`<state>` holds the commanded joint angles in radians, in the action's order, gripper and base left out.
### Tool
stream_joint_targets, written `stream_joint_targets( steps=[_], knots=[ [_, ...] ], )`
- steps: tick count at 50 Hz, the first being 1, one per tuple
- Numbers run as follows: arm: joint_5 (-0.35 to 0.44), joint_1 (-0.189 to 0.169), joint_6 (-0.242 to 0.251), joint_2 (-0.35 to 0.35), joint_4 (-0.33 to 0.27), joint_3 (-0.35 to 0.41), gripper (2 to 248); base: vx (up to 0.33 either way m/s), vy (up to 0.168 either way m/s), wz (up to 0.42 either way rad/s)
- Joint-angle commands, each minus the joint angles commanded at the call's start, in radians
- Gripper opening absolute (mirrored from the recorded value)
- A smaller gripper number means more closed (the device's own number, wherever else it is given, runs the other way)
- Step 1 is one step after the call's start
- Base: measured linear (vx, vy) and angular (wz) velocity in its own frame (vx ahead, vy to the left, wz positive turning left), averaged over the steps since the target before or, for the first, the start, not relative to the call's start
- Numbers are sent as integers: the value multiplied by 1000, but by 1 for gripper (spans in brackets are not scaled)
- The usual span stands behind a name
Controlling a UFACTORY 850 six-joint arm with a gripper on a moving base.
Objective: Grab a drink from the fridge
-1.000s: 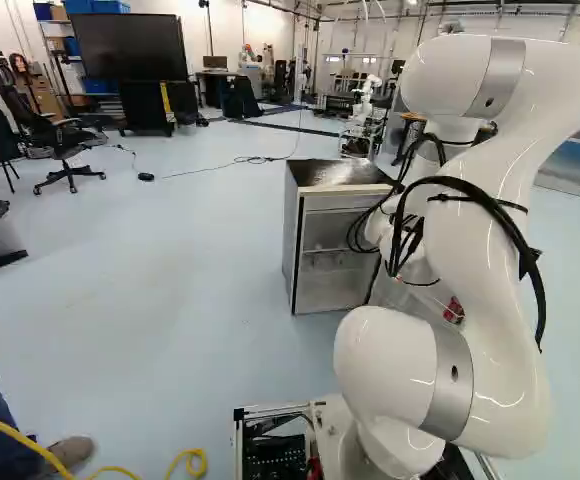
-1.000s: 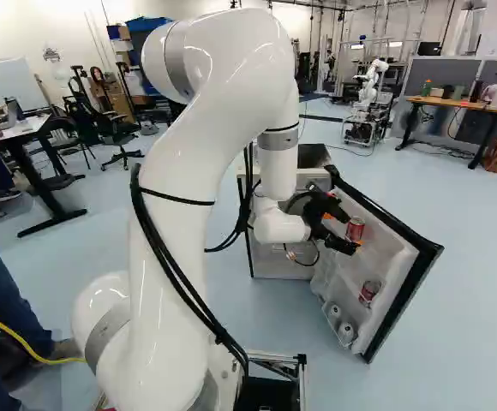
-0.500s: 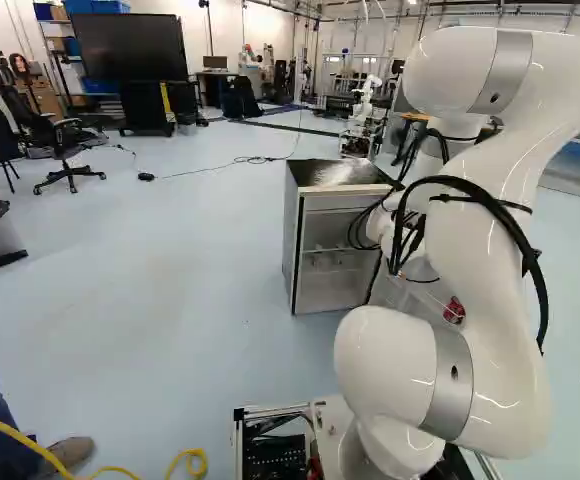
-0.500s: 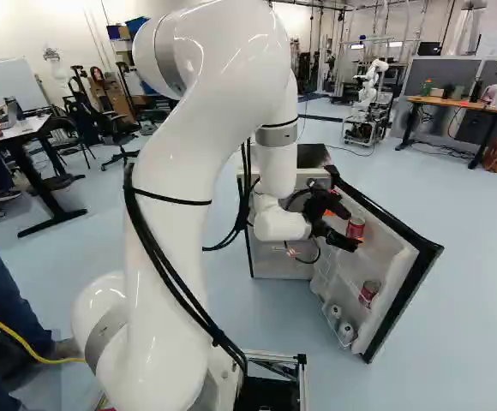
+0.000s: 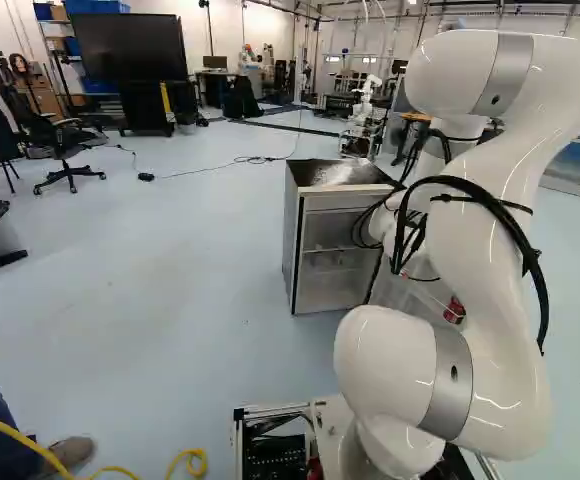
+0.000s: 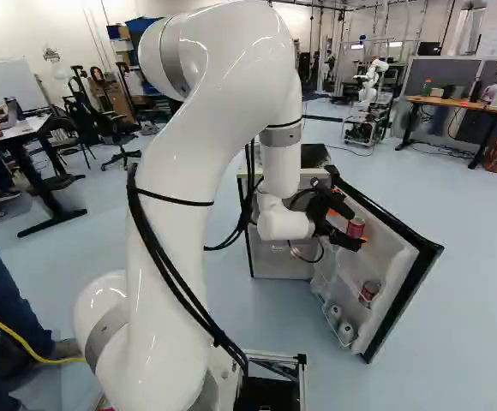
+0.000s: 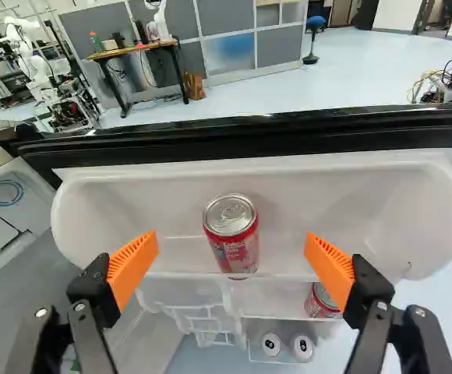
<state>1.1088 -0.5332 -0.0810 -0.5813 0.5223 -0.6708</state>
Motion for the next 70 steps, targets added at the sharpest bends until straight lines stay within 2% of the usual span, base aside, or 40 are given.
stream_joint_targets(
  steps=[2, 3, 7, 8, 12, 13, 18, 19, 23, 24, 28, 29, 33, 34, 70],
  knots=[
    [0, 0, 0, 0, 0, 0, 247, 0, 0, 0],
    [0, 0, 0, 0, 0, 0, 224, 0, 0, 0],
    [0, 0, 0, 0, 0, 0, 224, 0, 0, 0],
    [0, 0, 0, 0, 0, 0, 185, 0, 0, 0],
    [0, 0, 0, 0, 0, 0, 185, 0, 0, 0],
    [0, 0, 0, 0, 0, 0, 147, 0, 0, 0],
    [0, 0, 0, 0, 0, 0, 147, 0, 0, 0],
    [0, 0, 0, 0, 0, 0, 109, 0, 0, 0],
    [0, 0, 0, 0, 0, 0, 109, 0, 0, 0],
    [0, 0, 0, 0, 0, 0, 82, 0, 0, 0],
    [0, 0, 0, 0, 0, 0, 82, 0, 0, 0],
    [0, 0, 0, 0, 0, 0, 51, 0, 0, 0],
    [0, 0, 0, 0, 0, 0, 51, 0, 0, 0],
    [0, 0, 0, 0, 0, 0, 16, 0, 0, 0],
    [0, 0, 0, 0, 0, 0, 16, 0, 0, 0]
  ],
)
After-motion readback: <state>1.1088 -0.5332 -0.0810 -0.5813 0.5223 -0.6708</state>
